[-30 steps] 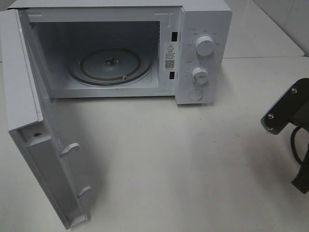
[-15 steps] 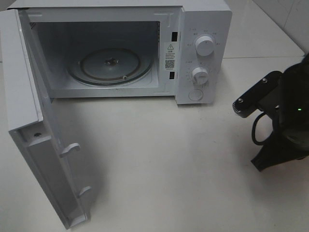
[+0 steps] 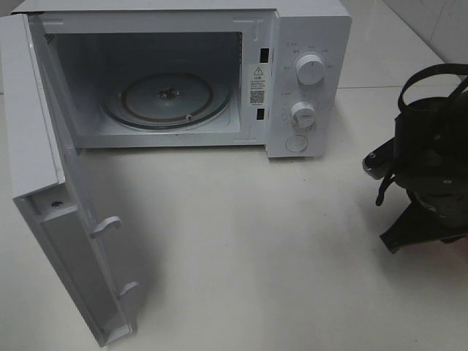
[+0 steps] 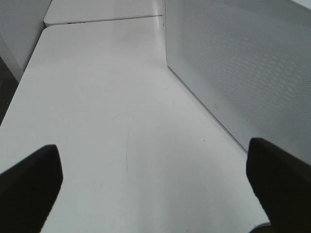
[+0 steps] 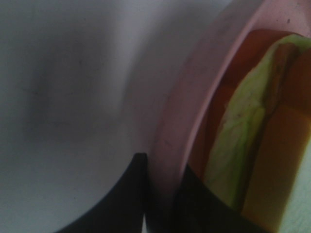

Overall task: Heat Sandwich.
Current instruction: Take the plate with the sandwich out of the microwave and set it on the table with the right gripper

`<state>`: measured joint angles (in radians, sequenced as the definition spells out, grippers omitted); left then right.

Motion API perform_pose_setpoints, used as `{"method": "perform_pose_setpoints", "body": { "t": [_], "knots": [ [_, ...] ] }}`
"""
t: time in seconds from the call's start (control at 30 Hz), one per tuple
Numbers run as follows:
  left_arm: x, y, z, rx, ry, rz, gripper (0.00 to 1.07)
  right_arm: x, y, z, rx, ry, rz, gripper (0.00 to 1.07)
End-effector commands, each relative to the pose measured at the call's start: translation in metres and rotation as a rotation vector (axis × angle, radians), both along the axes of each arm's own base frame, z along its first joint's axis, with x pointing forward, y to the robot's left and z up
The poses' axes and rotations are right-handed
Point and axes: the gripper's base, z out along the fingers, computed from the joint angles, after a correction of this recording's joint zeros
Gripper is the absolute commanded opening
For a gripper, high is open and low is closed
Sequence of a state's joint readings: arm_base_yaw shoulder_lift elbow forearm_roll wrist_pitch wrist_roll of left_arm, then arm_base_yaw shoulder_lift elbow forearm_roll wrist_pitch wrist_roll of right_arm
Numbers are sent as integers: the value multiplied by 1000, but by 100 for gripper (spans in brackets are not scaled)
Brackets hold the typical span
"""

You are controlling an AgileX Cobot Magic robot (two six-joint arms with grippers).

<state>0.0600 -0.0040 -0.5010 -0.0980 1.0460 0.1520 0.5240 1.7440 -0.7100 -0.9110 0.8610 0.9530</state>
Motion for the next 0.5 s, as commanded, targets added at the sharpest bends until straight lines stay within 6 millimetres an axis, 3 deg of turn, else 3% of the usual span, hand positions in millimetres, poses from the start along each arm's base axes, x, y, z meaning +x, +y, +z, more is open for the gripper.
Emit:
{"method": "perform_pose_setpoints", "body": {
  "t": [0.03, 0.5],
  "knots": [
    [-3, 0, -1, 1, -23, -5, 98, 8, -9, -5, -34, -29, -23, 4],
    [-3, 0, -1, 1, -23, -5, 98, 26, -14, -35, -80, -39, -50, 5]
  ]
}}
